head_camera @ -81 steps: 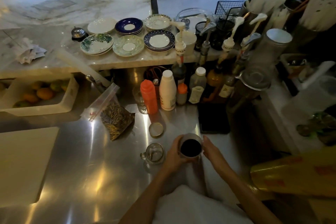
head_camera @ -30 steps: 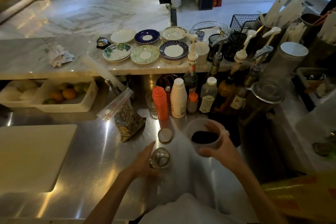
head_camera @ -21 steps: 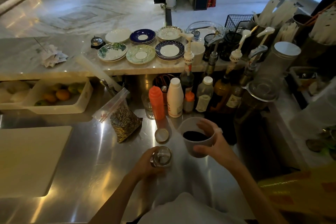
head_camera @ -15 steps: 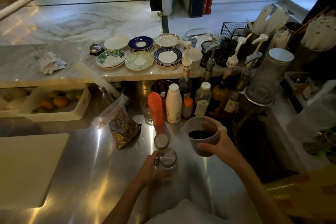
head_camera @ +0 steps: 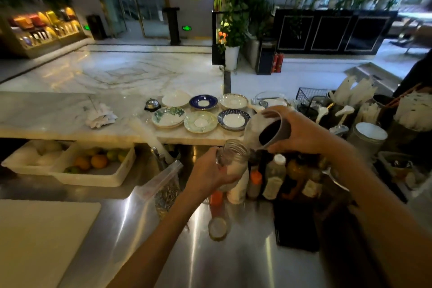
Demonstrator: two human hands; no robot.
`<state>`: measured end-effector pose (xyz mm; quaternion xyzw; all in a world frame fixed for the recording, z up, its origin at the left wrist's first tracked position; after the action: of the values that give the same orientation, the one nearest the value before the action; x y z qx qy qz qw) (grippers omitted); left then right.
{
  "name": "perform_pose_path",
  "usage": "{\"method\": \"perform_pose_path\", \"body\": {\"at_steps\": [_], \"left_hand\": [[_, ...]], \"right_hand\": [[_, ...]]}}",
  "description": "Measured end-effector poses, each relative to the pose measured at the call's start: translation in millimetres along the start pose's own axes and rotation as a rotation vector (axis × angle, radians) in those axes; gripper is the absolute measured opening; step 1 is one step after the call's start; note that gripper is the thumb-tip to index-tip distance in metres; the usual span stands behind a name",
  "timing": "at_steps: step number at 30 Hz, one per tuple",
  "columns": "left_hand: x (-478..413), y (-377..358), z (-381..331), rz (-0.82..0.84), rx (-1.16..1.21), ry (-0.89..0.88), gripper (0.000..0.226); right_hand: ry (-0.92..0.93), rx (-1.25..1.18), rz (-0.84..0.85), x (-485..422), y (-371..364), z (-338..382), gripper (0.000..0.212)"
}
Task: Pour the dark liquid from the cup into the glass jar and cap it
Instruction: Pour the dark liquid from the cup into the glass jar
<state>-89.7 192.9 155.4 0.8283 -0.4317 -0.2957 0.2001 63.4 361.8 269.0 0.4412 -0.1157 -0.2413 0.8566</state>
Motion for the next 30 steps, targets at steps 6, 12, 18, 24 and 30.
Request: {"method": "perform_pose_path", "body": {"at_steps": [6,12,18,24,30], "left_hand": [[-45.3,35.3,-41.4,-0.081,-0.106,-0.091,0.066],[-65.5,48.1,-79.0,-0.071,-0.161,-0.139,0.065],[-70.9,45.7,-90.4,-0.073,-0.143,-0.147,0.061],[-72.0,44.0,-99.7,-0.055,-0.145,-0.11,0.071],[-72.0,43.1,-108.7,-0.044,-0.124,-0.097,0.073]], "right_hand": [[0.137,0.219,0.008,-37.4,54.6,51.3,0.077],[0.191,0.289,-0.033,-45.9,85.3,76.2,0.072],[0.193,0.326,-0.043,-43.9,95.3,77.5,0.072],[0.192,0.349,-0.046,-41.7,102.5,74.1,0.073],[0.2,0.371,-0.036,-40.6,104.8,72.2,0.074]]}}
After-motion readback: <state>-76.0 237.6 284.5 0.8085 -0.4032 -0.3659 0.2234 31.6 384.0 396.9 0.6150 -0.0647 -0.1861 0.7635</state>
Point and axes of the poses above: each hand's wrist, its own x-axis away from the middle knuckle, its own y-axis out of the back of the hand, z = x × y, the point moved 5 cm from there along -x, towards the middle knuckle, and after that the axes turned 10 degrees about -y, right-handed, at the moved point
